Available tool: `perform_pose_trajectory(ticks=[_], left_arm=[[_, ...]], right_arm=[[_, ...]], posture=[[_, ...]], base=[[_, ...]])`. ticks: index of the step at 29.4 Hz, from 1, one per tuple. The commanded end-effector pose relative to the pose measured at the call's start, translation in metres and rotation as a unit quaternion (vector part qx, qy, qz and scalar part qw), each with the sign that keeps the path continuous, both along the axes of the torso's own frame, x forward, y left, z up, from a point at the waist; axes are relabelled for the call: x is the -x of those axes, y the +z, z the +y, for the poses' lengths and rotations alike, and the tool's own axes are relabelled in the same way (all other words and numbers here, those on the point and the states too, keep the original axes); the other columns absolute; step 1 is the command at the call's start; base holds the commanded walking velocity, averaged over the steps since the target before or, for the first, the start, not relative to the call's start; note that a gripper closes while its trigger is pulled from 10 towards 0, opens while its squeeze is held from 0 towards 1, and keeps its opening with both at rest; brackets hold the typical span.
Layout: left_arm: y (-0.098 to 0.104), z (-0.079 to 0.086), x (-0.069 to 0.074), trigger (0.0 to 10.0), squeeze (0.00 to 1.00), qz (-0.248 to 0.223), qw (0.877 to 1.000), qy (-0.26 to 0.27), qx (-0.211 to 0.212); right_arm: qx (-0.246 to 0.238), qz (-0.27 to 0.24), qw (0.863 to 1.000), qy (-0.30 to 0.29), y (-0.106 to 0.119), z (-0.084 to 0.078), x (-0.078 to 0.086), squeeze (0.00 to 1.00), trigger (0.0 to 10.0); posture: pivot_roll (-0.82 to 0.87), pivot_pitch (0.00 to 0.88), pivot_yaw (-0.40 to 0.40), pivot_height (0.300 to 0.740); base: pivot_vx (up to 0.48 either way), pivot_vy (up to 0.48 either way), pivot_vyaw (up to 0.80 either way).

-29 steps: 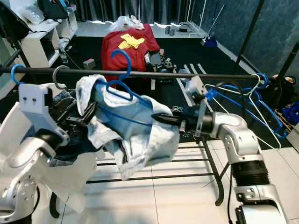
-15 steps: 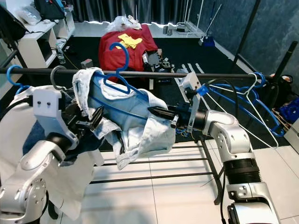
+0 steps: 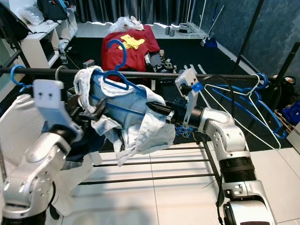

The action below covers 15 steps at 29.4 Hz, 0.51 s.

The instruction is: Hang hanger

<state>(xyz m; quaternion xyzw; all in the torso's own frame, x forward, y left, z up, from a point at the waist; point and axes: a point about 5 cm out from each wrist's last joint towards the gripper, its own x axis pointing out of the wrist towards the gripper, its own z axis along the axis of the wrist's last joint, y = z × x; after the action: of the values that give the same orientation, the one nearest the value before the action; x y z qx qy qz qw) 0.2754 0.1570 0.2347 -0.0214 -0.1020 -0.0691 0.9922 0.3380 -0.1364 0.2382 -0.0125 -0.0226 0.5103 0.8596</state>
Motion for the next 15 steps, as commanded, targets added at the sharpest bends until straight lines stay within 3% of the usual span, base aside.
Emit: perform_pose_trajectory(ticks=[1,4,6,9,15], left_arm=[[-0.005,0.001,0.001,10.0,0.0,0.012,1.0,0.014,-0.012],[-0.007,0.011,0.0,10.0,0.0,0.021,0.998,0.054,-0.027],[-0.007,0.011,0.0,10.0,0.0,0.021,0.998,0.054,-0.027],[-0.007,0.032,0.0,10.0,0.0,0.027,0.991,0.123,-0.051],[-0.007,0.044,0.0,10.0,0.0,0.032,0.986,0.154,-0.059]], right_arm=[[-0.011,-0.03,0.999,-0.004,0.014,0.001,0.002,0.0,9.8],[-0.01,-0.029,1.0,0.001,0.015,0.001,0.005,0.0,10.0],[-0.01,-0.029,1.0,0.001,0.015,0.001,0.005,0.0,10.0],[-0.012,-0.034,0.999,0.041,0.02,0.001,0.015,0.0,10.0],[-0.014,-0.04,0.995,0.092,0.027,0.001,0.027,0.0,10.0]], posture=[[-0.08,0.0,-0.049,0.74],[-0.08,0.0,-0.05,0.74],[-0.08,0.0,-0.05,0.74],[-0.08,0.0,-0.044,0.74],[-0.08,0.0,-0.048,0.74]], base=[[0.0,0.0,0.0],[0.0,0.0,0.0],[0.0,0.0,0.0],[0.0,0.0,0.0],[0.0,0.0,0.0]])
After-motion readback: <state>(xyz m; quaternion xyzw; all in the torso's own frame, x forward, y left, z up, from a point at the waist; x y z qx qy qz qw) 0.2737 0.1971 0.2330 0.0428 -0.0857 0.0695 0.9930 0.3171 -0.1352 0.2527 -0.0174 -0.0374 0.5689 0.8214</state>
